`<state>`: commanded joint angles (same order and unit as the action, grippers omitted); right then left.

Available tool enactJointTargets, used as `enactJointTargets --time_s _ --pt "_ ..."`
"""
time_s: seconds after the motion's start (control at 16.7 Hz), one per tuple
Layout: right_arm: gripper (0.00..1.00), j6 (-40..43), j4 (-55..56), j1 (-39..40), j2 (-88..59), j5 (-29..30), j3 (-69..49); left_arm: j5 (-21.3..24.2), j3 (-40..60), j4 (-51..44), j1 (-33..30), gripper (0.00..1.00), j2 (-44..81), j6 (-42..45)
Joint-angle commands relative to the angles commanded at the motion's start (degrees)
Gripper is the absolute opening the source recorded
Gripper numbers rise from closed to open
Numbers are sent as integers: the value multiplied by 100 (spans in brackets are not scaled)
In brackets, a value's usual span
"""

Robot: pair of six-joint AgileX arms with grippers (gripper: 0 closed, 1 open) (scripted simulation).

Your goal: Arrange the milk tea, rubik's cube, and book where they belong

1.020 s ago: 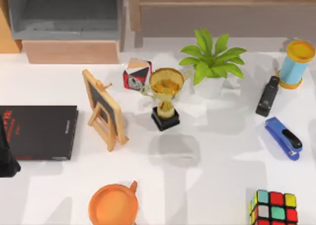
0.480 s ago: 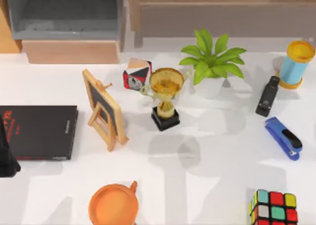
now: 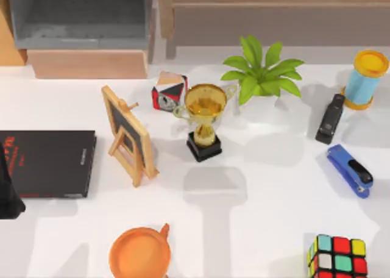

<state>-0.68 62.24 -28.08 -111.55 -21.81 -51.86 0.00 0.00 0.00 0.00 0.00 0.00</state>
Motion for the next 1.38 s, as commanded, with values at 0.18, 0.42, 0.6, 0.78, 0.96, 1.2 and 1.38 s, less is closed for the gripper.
enactJointTargets --time_s 0.18,0.42,0.6,0.78,0.96,1.2,1.38 --pt "0 -18 463 -211 -571 -431 20 0 0 0 0 100 0 0" --pt "0 -27 743 -278 -877 -664 -16 0 0 0 0 100 0 0" --pt "0 -35 725 -247 -864 -654 -8 0 0 0 0 100 0 0" --pt "0 -30 912 -268 -1048 -650 -13 0 0 0 0 100 0 0" --pt "0 -22 1244 -275 -1380 -659 1 0 0 0 0 100 0 0" --pt "0 -20 1362 -279 -1481 -657 2 0 0 0 0 100 0 0" --pt "15 -20 1362 -279 -1481 -657 2 0 0 0 0 100 0 0"
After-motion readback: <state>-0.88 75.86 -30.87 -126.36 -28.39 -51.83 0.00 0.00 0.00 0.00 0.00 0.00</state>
